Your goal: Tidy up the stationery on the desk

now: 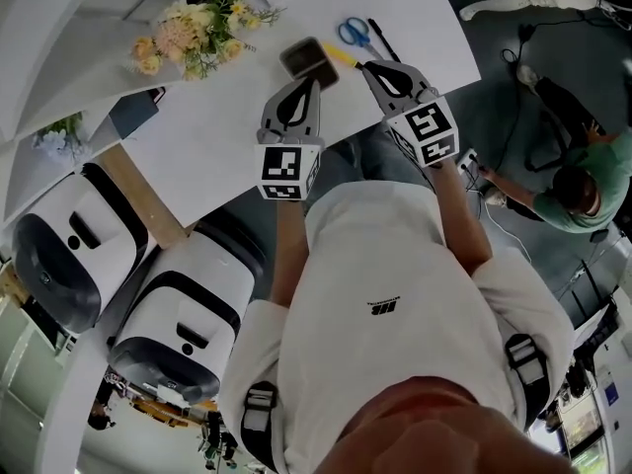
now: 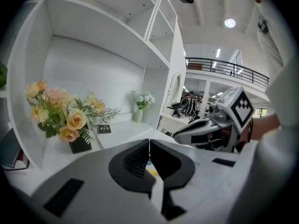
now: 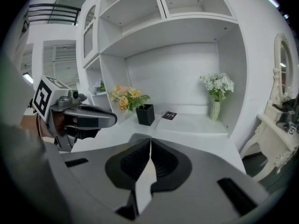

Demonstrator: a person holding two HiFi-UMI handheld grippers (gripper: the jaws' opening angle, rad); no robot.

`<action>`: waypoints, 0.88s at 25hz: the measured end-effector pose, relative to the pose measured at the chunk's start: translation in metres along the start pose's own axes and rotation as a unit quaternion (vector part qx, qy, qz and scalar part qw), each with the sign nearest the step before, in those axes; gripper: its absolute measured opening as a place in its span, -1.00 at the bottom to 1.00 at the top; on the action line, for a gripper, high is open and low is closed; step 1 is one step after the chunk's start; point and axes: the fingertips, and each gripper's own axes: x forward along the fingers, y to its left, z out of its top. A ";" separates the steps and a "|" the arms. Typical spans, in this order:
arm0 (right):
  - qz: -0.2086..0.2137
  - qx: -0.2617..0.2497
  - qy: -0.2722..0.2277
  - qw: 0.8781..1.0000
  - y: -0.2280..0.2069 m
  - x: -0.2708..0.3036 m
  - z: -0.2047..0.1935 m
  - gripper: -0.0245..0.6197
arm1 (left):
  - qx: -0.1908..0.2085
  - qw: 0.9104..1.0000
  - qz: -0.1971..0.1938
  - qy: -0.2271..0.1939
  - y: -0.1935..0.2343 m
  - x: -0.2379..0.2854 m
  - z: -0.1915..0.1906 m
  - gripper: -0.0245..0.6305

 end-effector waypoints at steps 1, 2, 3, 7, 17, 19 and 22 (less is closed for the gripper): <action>0.004 -0.003 0.003 1.000 -0.001 0.004 -0.002 -0.93 | -0.001 1.000 0.002 0.001 0.001 0.003 -0.002 -0.93; 0.007 -0.008 0.006 1.000 -0.003 0.009 -0.004 -0.93 | -0.002 1.000 0.004 0.002 0.002 0.005 -0.004 -0.93; 0.011 -0.012 0.009 1.000 -0.004 0.013 -0.005 -0.93 | -0.004 1.000 0.006 0.004 0.003 0.008 -0.006 -0.93; 0.025 -0.023 0.018 0.999 -0.007 0.031 -0.012 -0.93 | -0.009 1.000 0.012 0.011 0.008 0.018 -0.016 -0.93; 0.052 -0.044 0.048 0.996 -0.013 0.066 -0.030 -0.92 | -0.019 0.999 0.022 0.024 0.016 0.041 -0.036 -0.93; 0.057 -0.048 0.057 0.996 -0.013 0.074 -0.036 -0.92 | -0.020 0.999 0.023 0.027 0.018 0.045 -0.040 -0.93; 0.064 -0.060 0.069 0.994 -0.012 0.086 -0.042 -0.92 | -0.022 0.999 0.025 0.030 0.020 0.050 -0.044 -0.93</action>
